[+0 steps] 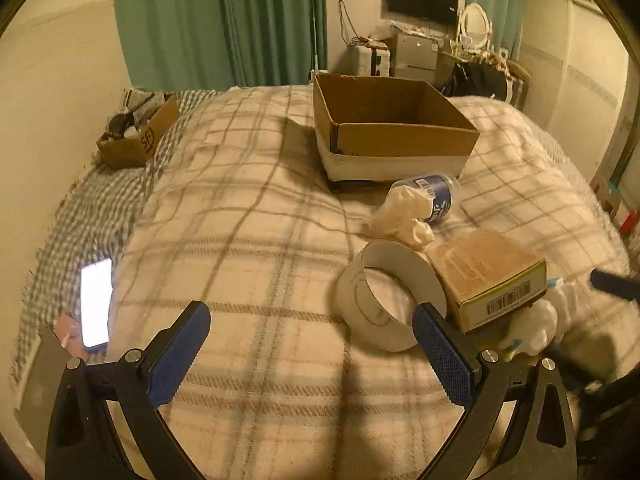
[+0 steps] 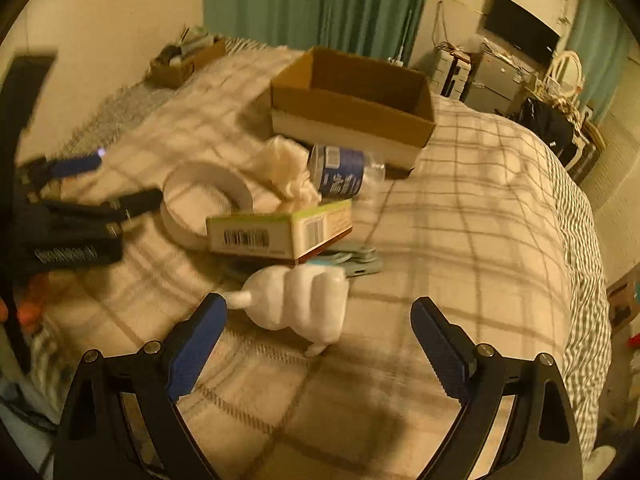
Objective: Organize objects
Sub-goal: 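Grasp the white figurine with the right gripper while the left grasps the tape roll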
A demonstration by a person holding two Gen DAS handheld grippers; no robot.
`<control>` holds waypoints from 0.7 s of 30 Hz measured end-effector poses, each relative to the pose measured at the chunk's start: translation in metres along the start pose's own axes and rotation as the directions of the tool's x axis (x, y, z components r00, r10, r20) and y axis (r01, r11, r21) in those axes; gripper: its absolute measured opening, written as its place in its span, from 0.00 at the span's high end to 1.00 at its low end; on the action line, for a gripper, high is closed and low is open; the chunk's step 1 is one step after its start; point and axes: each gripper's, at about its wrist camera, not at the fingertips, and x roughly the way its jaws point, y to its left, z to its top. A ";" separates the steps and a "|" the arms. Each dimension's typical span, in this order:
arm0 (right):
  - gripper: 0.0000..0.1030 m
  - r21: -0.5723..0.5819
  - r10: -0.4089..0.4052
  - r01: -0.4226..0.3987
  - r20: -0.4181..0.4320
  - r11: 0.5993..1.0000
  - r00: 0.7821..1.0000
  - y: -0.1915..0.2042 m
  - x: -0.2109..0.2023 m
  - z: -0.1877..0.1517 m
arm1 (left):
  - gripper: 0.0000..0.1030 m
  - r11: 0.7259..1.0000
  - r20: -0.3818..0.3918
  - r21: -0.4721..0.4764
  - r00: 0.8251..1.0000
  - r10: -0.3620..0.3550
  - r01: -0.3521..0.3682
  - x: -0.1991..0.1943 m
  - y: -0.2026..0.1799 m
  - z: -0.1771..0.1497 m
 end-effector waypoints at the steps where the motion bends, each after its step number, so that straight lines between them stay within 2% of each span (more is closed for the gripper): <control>1: 0.09 -0.009 0.004 -0.004 -0.008 1.000 1.000 0.003 0.004 0.001 | 0.00 1.000 0.002 -0.007 1.000 -0.005 0.005 0.000 0.002 0.000; 4: 0.09 -0.016 0.031 -0.032 -0.044 0.999 0.999 0.012 0.020 0.005 | 0.00 1.000 -0.002 0.001 1.000 0.002 -0.002 0.001 0.003 -0.002; 8: 0.10 -0.042 0.021 -0.024 -0.074 0.999 0.997 0.021 0.035 0.007 | 0.00 1.000 -0.011 0.006 1.000 -0.001 0.001 0.003 0.004 -0.004; 9: 0.17 -0.033 0.022 -0.025 -0.077 0.999 0.997 0.019 0.038 0.008 | 0.00 1.000 -0.010 0.007 1.000 -0.002 0.002 0.003 0.004 -0.004; 10: 0.19 -0.022 0.032 -0.034 -0.078 0.999 0.996 0.017 0.038 0.008 | 0.00 1.000 -0.011 0.010 1.000 -0.003 0.003 0.002 0.003 -0.005; 13: 0.20 0.000 0.074 -0.074 -0.010 0.997 0.997 0.008 0.018 0.008 | 0.00 1.000 -0.016 0.025 1.000 -0.012 0.013 0.004 -0.002 -0.004; 16: 0.20 -0.001 0.030 -0.030 0.066 1.000 0.997 -0.002 -0.007 0.013 | 0.00 0.998 -0.036 0.058 0.999 -0.033 0.035 0.008 -0.011 -0.006; 21: 0.20 0.039 -0.007 0.003 0.099 0.999 0.995 -0.025 -0.016 0.019 | 0.00 0.994 -0.087 0.111 0.996 -0.013 0.023 0.023 -0.028 -0.010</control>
